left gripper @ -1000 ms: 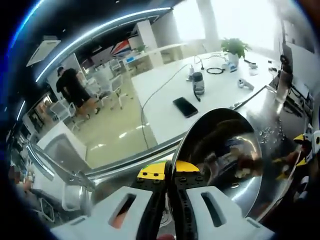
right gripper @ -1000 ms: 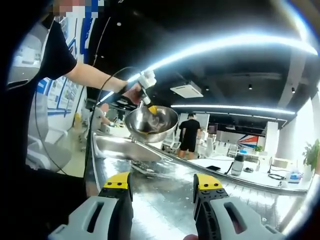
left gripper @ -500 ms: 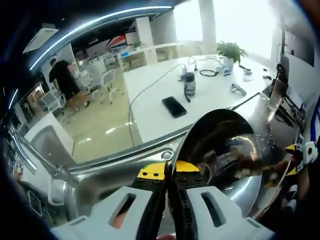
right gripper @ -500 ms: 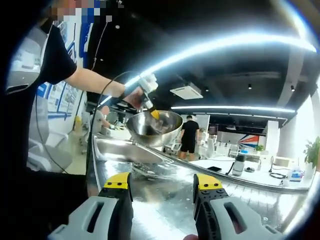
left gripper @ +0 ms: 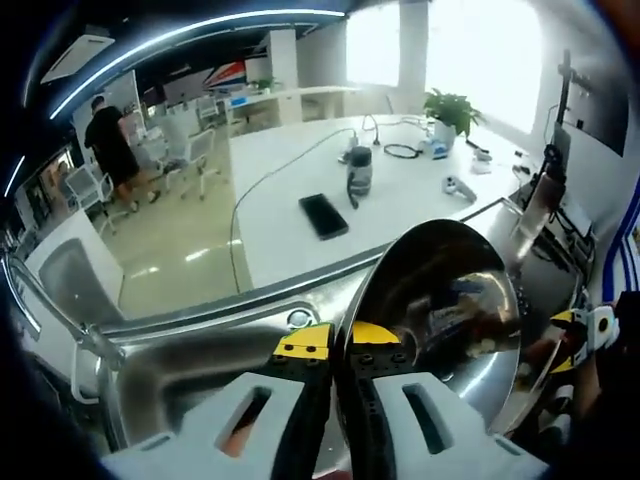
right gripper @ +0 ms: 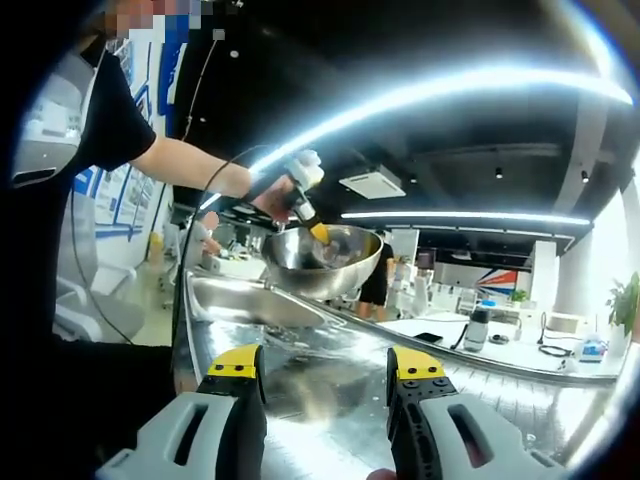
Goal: Pick up bowl with dirty water move over sink pour dirty water into sink return bowl to place
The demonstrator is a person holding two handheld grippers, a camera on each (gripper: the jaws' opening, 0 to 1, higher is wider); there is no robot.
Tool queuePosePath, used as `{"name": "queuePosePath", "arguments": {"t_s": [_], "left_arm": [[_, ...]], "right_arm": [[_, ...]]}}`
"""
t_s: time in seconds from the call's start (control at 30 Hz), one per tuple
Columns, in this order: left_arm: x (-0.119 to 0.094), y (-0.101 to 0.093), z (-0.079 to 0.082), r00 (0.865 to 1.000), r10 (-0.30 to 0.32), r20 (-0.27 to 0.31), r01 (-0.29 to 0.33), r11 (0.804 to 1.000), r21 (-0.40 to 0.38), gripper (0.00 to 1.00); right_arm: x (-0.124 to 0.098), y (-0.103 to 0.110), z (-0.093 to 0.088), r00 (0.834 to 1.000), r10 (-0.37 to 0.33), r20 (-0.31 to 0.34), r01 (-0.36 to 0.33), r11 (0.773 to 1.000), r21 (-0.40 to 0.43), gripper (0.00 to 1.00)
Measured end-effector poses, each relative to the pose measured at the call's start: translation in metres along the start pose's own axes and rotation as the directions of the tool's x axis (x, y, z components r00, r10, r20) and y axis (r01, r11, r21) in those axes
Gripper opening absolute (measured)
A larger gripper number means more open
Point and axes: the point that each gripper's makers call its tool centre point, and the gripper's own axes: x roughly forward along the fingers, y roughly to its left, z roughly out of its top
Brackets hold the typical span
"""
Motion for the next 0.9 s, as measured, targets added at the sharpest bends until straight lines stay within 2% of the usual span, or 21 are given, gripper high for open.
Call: {"name": "queuePosePath", "arguments": {"t_s": [0.2, 0.57, 0.9], "left_arm": [[0.007, -0.014, -0.001, 1.000, -0.022, -0.012, 0.022, 1.000, -0.003, 0.00], [0.036, -0.028, 0.002, 0.998, -0.068, -0.017, 0.066, 0.994, -0.088, 0.00], [0.055, -0.057, -0.001, 0.990, -0.135, -0.039, 0.130, 0.984, -0.119, 0.00]], "right_arm": [[-0.001, 0.000, 0.003, 1.000, 0.006, 0.018, -0.006, 1.000, 0.020, 0.42], [0.000, 0.002, 0.001, 1.000, 0.021, 0.006, -0.021, 1.000, 0.011, 0.42], [0.000, 0.001, 0.002, 1.000, 0.012, 0.011, -0.012, 1.000, 0.011, 0.42]]}}
